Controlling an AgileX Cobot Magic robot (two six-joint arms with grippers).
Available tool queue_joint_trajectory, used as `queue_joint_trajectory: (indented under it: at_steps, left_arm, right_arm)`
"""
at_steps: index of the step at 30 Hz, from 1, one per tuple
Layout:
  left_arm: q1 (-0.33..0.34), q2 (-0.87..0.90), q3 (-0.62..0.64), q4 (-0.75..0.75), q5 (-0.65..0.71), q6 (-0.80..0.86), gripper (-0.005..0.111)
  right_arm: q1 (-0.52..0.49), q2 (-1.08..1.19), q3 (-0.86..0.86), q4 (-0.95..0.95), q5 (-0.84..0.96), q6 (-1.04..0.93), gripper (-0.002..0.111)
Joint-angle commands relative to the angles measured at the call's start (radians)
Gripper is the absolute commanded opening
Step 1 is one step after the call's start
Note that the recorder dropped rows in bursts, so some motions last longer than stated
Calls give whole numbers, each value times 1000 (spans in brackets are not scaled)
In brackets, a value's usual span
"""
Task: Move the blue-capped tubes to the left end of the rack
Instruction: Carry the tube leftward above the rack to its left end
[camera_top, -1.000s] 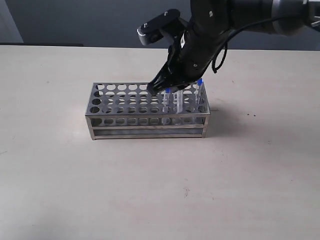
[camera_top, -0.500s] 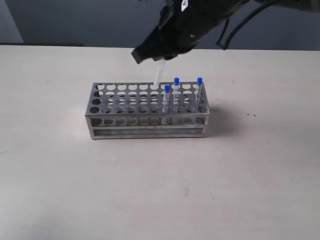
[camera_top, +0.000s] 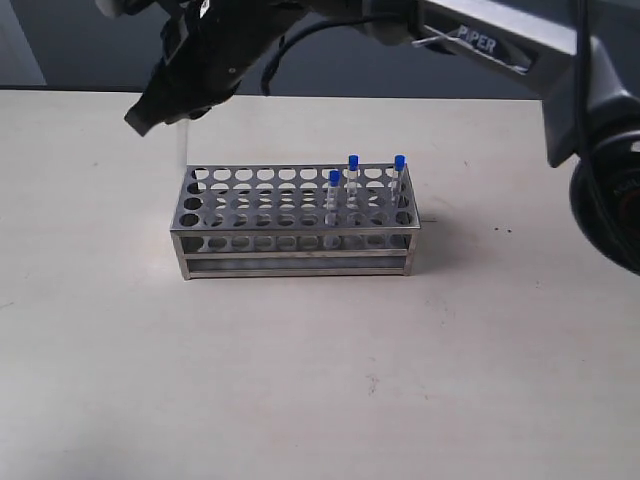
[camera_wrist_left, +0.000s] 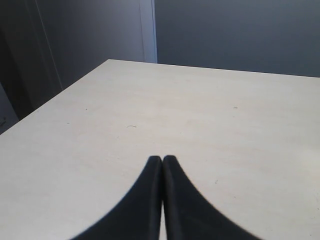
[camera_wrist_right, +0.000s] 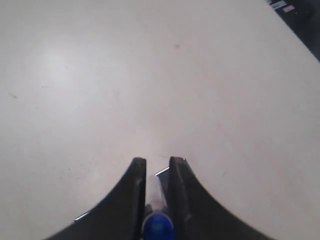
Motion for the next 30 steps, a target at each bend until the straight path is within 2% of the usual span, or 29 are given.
queue_joint_trajectory:
  at_steps: [1,5,19,30]
  left_arm:
    - [-5,3,4,-5,-12,-2,0]
    - [-5,3,4,-5,-12,-2,0]
    - [-5,3,4,-5,-12,-2,0]
    - [-5,3,4,-5,-12,-2,0]
  right_arm:
    - [6,47,-20,-57,4,-5,-1]
    - [6,55,-20,-131,-3,65,-1]
    - [6,119,-20,-121,-14,70,-1]
    - [6,136,-20,-107,-156,152,-1]
